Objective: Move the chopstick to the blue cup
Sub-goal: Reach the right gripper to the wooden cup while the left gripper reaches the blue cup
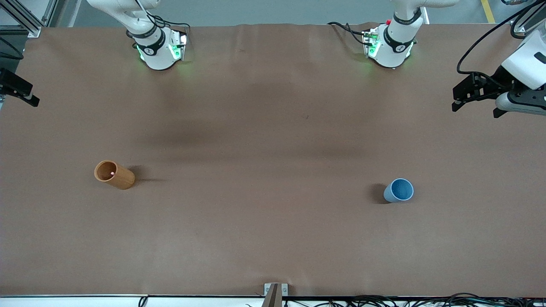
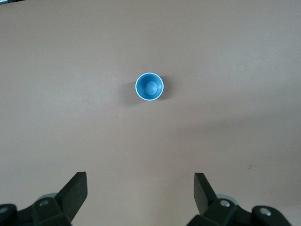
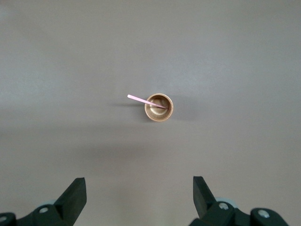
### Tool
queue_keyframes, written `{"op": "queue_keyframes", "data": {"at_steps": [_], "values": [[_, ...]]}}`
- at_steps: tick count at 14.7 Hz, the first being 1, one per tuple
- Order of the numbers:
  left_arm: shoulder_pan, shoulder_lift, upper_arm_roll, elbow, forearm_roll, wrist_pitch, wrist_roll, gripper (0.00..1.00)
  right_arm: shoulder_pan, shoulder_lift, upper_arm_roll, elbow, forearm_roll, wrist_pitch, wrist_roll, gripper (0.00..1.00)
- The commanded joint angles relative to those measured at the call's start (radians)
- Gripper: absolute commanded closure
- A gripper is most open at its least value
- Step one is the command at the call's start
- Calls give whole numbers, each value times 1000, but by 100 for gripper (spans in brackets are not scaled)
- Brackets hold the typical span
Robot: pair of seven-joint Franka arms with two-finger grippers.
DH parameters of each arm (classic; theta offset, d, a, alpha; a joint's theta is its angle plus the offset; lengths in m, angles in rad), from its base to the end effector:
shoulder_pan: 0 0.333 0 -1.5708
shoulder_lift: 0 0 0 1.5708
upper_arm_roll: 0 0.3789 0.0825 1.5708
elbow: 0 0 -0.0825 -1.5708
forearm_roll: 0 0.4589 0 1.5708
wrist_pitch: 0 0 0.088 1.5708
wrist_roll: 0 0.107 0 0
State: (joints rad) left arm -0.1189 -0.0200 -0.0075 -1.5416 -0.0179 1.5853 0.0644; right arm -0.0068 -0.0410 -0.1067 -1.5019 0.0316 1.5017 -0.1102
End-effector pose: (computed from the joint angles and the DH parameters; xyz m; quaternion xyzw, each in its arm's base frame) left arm 0.6186 -0.0806 0.7173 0.9949 -0.0954 0.0316 0.0099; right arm 0.6027 -0.0669 0.7439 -0.9996 0.0002 -0.0222 0.0155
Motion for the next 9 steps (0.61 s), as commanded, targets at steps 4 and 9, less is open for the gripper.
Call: {"op": "queue_keyframes", "data": {"at_steps": [4,9], "values": [[-11,15,8,37,4,-28,8,0,-13,-5,9,-6,1,-5,-2,0],[2,138,14,31,3,25,24,0,-13,-5,9,-12,1,-29,-5,0]]}}
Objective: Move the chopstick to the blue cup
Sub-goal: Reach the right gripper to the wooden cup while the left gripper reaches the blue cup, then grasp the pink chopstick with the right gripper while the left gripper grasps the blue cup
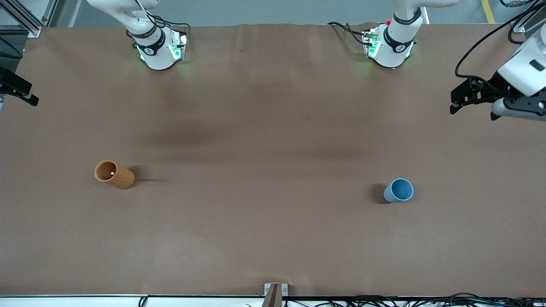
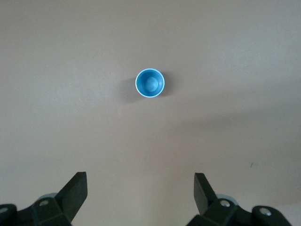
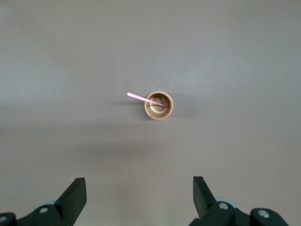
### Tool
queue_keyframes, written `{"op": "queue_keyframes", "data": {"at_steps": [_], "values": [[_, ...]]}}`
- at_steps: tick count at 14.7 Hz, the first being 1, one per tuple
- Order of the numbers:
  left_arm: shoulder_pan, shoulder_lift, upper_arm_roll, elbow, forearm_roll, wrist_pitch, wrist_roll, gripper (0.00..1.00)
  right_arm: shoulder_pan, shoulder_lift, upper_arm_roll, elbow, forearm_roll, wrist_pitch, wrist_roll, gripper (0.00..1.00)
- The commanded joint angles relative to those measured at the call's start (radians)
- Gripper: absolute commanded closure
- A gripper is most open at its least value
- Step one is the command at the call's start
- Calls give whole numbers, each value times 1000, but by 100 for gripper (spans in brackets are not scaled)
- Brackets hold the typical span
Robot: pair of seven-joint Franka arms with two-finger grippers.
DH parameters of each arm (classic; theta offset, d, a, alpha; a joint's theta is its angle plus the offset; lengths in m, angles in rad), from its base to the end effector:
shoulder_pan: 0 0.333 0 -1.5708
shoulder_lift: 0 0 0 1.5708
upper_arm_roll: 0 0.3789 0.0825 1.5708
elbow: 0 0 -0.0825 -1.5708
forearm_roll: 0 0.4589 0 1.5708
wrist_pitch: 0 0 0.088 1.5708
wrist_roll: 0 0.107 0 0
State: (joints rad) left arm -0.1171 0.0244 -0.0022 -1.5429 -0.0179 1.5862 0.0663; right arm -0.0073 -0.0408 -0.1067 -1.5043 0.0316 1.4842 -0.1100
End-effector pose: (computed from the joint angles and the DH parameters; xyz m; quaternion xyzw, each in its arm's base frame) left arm 0.6356 -0.0781 0.6886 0.9956 -0.0926 0.0092 0.0092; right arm 0.6010 -0.0669 0.7409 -0.9998 0.0005 -0.0122 0.0166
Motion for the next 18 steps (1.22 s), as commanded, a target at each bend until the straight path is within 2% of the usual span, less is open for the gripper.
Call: {"op": "queue_keyframes", "data": {"at_steps": [1,6,8,10,13,16,17,18], "values": [[1,136,8,26,4,70,23,0,-14,-7,7,-14,1,-12,-7,0],[17,339,22,-2,9,285,23,0,-8,-1,5,-30,-2,5,-2,0],[19,399,24,-55,9,404,23,0,7,31,10,-51,-36,39,4,3],[19,446,24,-100,9,500,23,0,32,33,12,-118,-77,112,38,5],[17,523,24,-103,6,589,6,0,88,54,12,-226,-145,223,151,8],[13,562,22,-108,3,632,-17,0,151,145,12,-215,-226,261,297,14],[16,569,22,-111,3,632,-17,6,168,168,12,-212,-229,281,346,16],[16,583,22,-112,1,633,-22,17,179,198,12,-206,-236,297,386,21]]}}
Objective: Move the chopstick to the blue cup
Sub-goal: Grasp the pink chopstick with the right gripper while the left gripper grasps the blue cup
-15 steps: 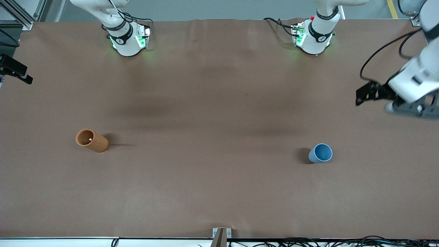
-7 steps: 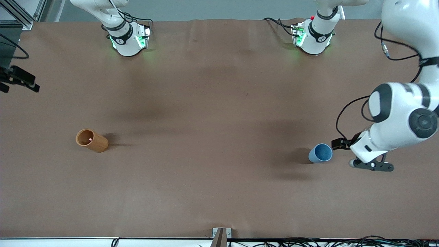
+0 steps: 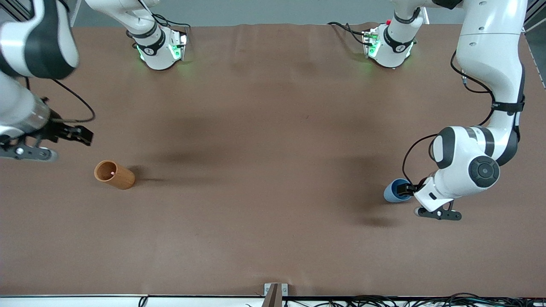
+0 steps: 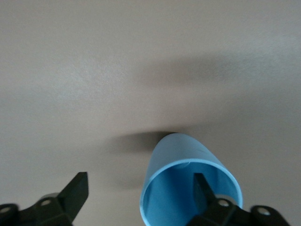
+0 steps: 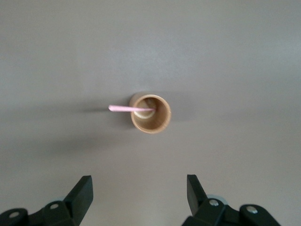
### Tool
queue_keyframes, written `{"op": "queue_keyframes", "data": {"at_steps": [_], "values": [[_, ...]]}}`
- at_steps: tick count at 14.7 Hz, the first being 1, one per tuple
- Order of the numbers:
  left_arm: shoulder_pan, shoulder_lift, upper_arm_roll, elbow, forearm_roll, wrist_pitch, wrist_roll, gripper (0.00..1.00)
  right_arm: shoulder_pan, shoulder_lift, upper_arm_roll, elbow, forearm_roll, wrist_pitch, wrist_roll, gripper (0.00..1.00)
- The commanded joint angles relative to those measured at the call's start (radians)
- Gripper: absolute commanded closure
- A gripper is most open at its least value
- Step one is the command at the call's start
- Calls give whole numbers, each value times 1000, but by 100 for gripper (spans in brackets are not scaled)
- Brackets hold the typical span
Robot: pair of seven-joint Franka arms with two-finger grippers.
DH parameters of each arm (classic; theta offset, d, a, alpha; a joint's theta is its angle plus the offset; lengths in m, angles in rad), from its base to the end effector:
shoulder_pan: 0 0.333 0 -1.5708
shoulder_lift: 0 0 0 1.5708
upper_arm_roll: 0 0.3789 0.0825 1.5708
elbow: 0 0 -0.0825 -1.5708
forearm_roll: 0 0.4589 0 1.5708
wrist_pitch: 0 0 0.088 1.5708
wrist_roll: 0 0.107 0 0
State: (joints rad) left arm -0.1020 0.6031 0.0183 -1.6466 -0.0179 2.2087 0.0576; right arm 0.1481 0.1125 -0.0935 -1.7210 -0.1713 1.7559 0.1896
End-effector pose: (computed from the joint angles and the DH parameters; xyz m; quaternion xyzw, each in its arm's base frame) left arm 0.7724 -0.0672 0.2639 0.9976 -0.0666 -0.0205 0.0016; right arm 0.6685 0.0240 0.5490 0.9942 -0.0481 -0.0274 0.0927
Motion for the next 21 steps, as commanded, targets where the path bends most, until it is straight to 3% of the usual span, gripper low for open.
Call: {"op": "queue_keyframes", "data": {"at_steps": [1,3,4,5,7,13,16,21], "values": [[-1,4,2,-9,1,11,-27,36,37,79,-2,23,-48,33,137,26],[-10,7,2,-9,3,11,-76,87,83,148,-2,37,-91,78,278,36],[-13,10,2,-9,3,11,-82,96,97,168,-2,38,-134,86,322,40],[-15,12,2,-7,1,11,-84,100,100,199,-2,40,-172,89,356,42],[-15,11,2,-6,3,11,-84,100,96,234,-2,38,-188,102,405,51],[-30,-71,-17,36,9,-53,-164,100,93,312,-6,37,-226,158,493,61],[-67,-106,-104,34,21,-105,-416,100,96,312,-6,34,-240,145,499,62],[-85,-50,-364,71,183,-112,-925,100,91,311,-5,32,-240,114,514,74]]}}
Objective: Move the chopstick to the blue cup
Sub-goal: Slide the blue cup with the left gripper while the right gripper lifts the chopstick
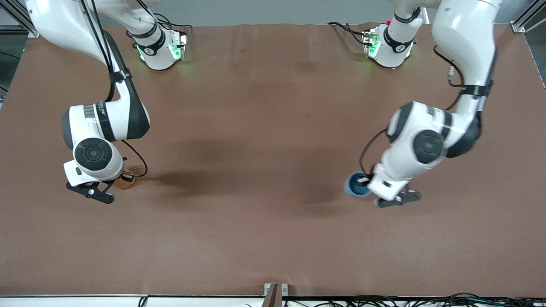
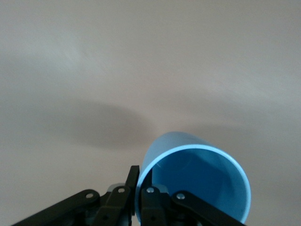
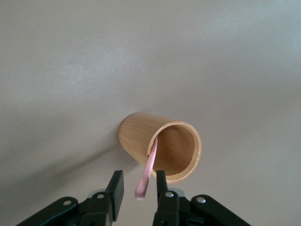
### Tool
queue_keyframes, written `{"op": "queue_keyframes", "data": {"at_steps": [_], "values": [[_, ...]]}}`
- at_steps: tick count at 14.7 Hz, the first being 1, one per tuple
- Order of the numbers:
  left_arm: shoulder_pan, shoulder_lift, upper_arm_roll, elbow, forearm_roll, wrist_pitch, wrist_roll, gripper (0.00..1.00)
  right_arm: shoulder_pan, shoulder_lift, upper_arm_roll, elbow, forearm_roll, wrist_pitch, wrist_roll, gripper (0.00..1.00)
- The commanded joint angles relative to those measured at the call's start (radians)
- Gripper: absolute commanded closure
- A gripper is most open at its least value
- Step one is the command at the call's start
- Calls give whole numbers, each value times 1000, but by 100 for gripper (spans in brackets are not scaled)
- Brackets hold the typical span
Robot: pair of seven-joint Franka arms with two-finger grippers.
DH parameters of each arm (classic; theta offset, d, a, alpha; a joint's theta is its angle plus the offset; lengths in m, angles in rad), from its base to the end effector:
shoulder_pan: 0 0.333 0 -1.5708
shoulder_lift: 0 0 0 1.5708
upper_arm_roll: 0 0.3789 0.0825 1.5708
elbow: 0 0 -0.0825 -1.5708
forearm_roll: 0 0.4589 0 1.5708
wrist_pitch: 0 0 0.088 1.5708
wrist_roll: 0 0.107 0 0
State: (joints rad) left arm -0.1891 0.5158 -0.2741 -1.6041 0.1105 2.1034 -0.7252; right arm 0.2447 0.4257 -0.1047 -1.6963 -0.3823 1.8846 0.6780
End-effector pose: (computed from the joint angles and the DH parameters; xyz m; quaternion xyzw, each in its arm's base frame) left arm 0.7121 -0.3165 0.3563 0.9926 0.1198 -0.0091 0.0171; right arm 0.7248 0.0819 0.3565 0.9574 -0.1794 -0.0293 0.2243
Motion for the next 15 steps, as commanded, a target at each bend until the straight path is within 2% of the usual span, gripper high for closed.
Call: {"op": "queue_keyframes", "data": {"at_steps": [1,3,6,8,10,15], "values": [[-3,61,-108,51,61,-6,-201,100,-5,-2,7,9,-29,-15,29,77],[-64,101,-131,78,74,-6,-317,100,-2,-2,7,10,-29,-13,34,85],[-153,180,-132,147,110,-6,-454,99,-8,-2,5,15,-29,-4,34,89],[-168,208,-137,159,124,-2,-497,99,-10,-5,3,21,-30,-7,34,90],[-196,227,-139,171,136,6,-536,99,-10,-16,2,21,-29,-16,32,97],[-193,248,-139,164,195,12,-557,96,-22,-110,3,55,-21,-96,15,97]]}}
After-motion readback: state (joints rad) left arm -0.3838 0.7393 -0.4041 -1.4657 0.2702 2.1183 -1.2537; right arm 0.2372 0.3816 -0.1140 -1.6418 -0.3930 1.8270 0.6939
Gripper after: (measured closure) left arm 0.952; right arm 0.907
